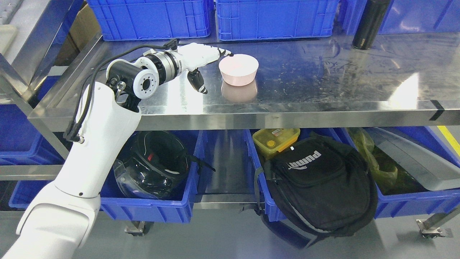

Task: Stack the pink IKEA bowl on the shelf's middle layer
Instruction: 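Move the left hand to the pink bowl's rim and close fingers, then lift the pink bowl off the shelf with the left hand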

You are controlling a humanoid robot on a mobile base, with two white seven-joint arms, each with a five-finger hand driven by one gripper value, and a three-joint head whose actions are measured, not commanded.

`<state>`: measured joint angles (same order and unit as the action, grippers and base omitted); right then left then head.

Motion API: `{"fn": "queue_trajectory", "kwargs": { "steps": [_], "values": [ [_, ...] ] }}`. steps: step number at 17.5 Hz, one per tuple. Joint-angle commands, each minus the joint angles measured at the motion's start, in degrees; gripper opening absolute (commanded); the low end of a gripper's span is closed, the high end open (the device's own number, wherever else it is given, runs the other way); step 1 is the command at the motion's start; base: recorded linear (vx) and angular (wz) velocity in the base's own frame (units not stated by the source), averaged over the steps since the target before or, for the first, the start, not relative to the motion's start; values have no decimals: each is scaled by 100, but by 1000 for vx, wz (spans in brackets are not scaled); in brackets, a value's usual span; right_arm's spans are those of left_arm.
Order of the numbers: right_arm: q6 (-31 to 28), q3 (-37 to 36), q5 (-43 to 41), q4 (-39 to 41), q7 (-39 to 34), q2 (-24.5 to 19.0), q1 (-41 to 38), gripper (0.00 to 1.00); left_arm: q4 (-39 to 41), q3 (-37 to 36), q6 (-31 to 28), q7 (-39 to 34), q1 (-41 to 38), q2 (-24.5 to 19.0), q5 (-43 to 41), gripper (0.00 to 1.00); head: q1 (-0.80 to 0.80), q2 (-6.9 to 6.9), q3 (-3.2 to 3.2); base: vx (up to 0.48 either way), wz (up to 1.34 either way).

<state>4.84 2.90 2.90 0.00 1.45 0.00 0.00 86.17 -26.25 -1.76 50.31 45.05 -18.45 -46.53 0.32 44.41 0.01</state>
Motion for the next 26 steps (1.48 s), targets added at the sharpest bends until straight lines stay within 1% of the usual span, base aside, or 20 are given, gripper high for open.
{"fn": "queue_trajectory", "kwargs": {
  "steps": [1,3,5,8,12,17,23,26],
  "values": [
    [-9,0,0,100,4,100,-123,100,-995,-434,62,-12,214,411,-217,87,0,0,0,0,0],
    [-9,0,0,100,4,100,-123,100,-1251,-442,71,-21,319,623,-243,81,0,0,0,0,0],
    [-9,0,0,100,4,100,-123,100,-1488,-442,123,-12,399,790,-409,79,0,0,0,0,0],
    [-9,0,0,100,4,100,-123,100,-1804,-442,238,-21,513,983,-489,72,0,0,0,0,0],
    [-9,0,0,100,4,100,-123,100,-2217,-442,316,-47,697,1238,-594,72,0,0,0,0,0],
    [-9,0,0,100,4,100,-123,100,-2762,-442,378,-179,988,1414,-691,71,0,0,0,0,0],
    [-9,0,0,100,4,100,-123,100,-3465,-416,562,-337,1067,1730,-901,67,0,0,0,0,0],
    [-9,0,0,100,4,100,-123,100,-3686,-381,589,-381,1120,1745,-937,64,0,0,0,0,0]
  ]
}}
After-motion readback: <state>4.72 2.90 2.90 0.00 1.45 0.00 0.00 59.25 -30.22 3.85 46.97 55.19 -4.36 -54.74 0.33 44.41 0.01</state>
